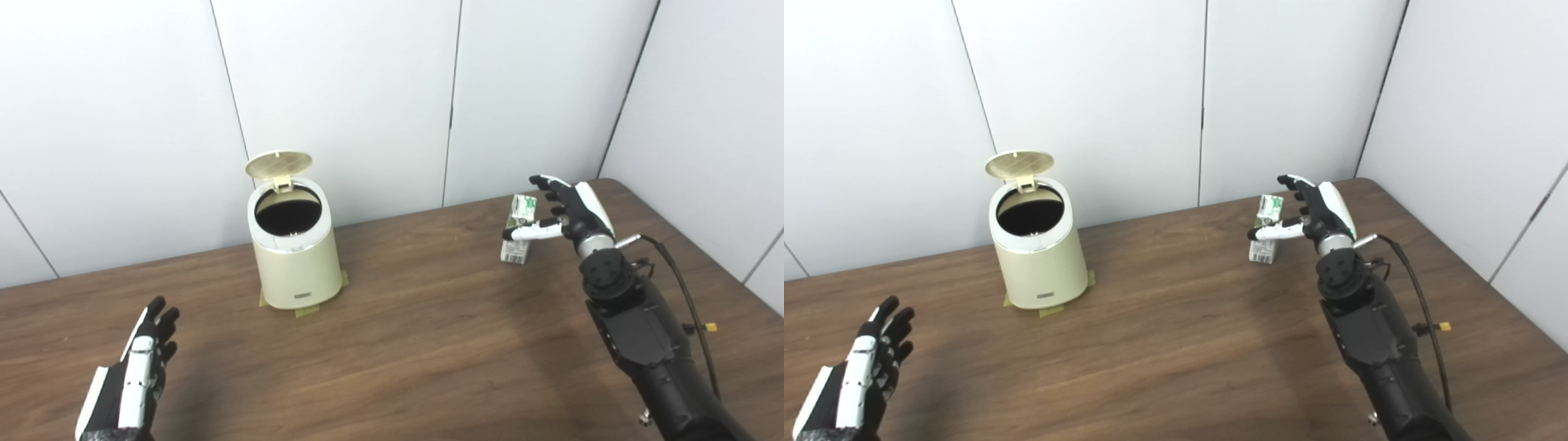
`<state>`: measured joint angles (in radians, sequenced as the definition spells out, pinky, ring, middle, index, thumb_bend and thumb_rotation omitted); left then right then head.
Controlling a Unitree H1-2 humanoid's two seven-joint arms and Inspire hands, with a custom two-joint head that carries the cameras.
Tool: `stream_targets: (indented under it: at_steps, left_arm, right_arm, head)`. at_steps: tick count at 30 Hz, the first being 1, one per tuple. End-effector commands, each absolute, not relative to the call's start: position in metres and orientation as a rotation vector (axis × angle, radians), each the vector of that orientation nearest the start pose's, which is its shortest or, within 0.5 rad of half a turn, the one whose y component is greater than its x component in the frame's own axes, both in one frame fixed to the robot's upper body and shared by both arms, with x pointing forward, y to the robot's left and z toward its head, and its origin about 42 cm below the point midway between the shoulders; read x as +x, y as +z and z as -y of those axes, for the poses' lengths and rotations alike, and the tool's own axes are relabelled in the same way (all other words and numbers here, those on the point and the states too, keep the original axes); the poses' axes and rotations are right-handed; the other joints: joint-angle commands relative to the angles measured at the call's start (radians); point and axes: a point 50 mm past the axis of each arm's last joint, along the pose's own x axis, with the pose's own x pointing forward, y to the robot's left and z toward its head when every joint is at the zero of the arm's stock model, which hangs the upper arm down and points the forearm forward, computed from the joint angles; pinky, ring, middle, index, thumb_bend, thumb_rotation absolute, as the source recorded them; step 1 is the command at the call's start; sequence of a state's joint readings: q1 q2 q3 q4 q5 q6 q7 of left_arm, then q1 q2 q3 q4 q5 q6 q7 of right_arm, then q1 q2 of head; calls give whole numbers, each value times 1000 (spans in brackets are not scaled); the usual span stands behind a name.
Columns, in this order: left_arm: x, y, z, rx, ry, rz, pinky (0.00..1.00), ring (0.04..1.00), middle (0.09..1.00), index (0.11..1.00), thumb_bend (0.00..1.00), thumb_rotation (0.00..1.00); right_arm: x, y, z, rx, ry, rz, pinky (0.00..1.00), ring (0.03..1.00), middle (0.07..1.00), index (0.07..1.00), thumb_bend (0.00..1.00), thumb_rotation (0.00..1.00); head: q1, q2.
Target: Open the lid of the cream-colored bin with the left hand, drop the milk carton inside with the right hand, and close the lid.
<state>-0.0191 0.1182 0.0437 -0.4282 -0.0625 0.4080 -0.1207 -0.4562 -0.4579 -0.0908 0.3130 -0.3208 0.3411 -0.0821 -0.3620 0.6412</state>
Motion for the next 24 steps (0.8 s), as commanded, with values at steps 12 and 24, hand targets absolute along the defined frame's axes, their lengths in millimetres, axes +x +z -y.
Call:
stream_targets:
  at_steps: [12, 24]
  left_arm:
    - [276, 206, -236, 92, -135, 104, 1000, 1000, 960, 995, 307, 1000]
    - [275, 205, -234, 84, -138, 84, 1000, 1000, 962, 988, 302, 1000]
  right_arm:
    - [433, 216, 394, -667, -401, -5, 687, 733, 740, 737, 958, 140]
    - [425, 222, 394, -577, -406, 2, 599, 601, 601, 639, 895, 82]
  head:
    - [2, 10]
    - [5, 22]
